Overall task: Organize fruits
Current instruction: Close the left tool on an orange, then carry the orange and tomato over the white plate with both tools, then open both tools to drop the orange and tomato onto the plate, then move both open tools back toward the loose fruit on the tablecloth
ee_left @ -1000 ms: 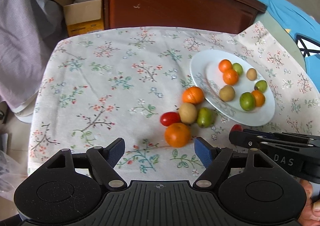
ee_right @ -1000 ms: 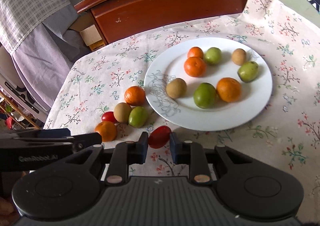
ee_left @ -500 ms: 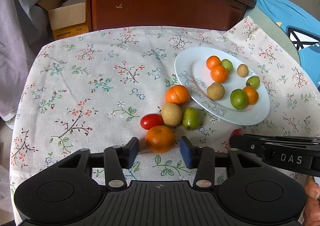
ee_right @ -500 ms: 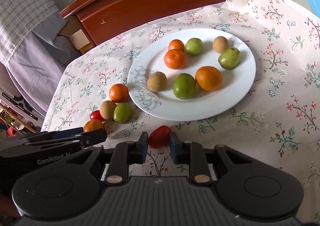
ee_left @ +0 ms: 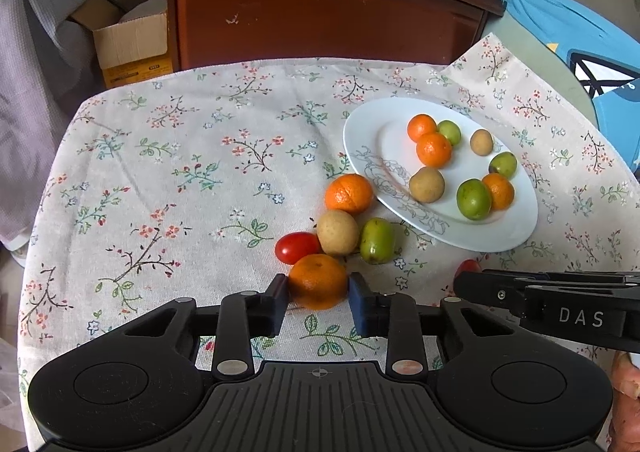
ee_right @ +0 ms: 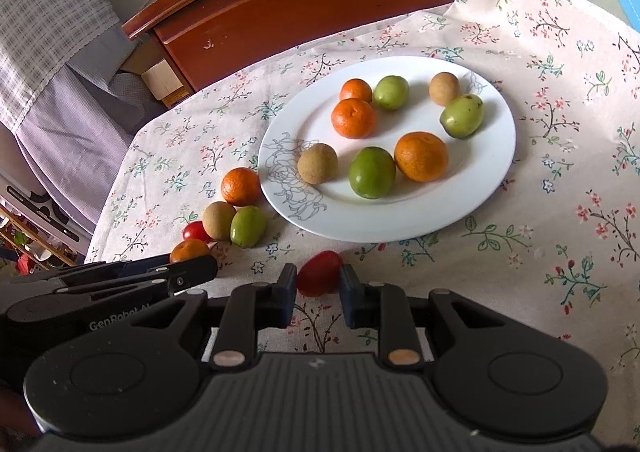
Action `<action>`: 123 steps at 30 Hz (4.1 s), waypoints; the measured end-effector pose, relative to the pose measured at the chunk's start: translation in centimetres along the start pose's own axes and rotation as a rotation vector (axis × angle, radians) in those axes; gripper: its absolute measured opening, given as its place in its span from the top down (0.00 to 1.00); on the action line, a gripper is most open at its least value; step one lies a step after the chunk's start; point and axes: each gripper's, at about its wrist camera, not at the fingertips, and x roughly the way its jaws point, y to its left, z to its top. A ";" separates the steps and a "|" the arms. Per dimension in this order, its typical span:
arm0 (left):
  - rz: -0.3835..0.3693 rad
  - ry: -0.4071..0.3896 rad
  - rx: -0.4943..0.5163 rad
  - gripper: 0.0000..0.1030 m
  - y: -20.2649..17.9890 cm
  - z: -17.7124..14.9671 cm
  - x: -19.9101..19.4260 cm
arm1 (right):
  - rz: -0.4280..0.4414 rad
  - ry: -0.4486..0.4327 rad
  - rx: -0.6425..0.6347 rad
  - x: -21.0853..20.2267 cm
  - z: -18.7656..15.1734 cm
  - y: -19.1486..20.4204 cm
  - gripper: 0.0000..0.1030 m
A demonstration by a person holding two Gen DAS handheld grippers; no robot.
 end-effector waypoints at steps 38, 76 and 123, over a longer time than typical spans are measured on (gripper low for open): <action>-0.156 -0.134 0.062 0.71 -3.1 9.5 -1.7 | 0.046 -0.237 0.091 -6.0 9.1 -3.2 0.78; -0.085 -0.056 0.150 0.28 -5.5 9.9 3.1 | 0.023 -0.159 0.218 -0.2 9.0 -6.3 0.67; 0.106 -0.146 -0.025 0.13 3.3 10.5 -6.3 | 0.121 -0.039 -0.001 -0.1 3.4 2.8 0.66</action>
